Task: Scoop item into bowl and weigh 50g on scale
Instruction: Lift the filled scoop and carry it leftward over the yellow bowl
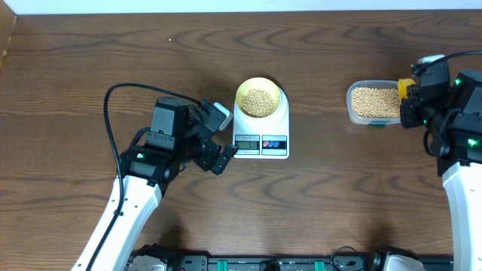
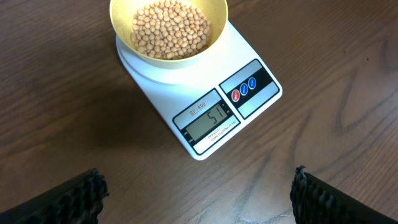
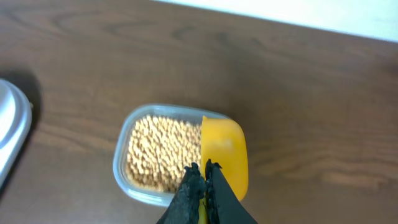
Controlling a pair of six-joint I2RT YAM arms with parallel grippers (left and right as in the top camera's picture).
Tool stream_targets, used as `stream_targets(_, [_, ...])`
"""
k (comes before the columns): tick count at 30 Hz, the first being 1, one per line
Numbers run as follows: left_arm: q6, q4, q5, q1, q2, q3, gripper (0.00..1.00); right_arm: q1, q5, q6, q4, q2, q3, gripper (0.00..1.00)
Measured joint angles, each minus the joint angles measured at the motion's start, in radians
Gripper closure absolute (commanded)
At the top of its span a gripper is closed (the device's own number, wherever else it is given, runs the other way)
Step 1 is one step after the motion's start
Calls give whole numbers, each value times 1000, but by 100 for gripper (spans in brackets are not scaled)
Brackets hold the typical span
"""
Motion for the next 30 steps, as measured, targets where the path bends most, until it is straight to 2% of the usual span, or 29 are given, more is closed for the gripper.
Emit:
stream_targets(3, [0, 0, 0, 0, 0, 0, 3, 6, -42, 66, 88, 3, -1, 99])
stream_targets(9, [0, 0, 0, 0, 0, 0, 3, 84, -121, 344, 377, 37, -2, 99])
stream_targets(14, [0, 0, 0, 0, 0, 0, 3, 203, -145, 542, 578, 157, -2, 98])
stream_targets(19, [0, 0, 0, 0, 0, 0, 3, 306, -167, 676, 697, 294, -2, 99])
stream_targets(25, [0, 0, 0, 0, 0, 0, 3, 449, -208, 706, 748, 408, -2, 99])
stream_targets(30, [0, 0, 0, 0, 0, 0, 3, 567, -231, 612, 764, 421, -2, 99])
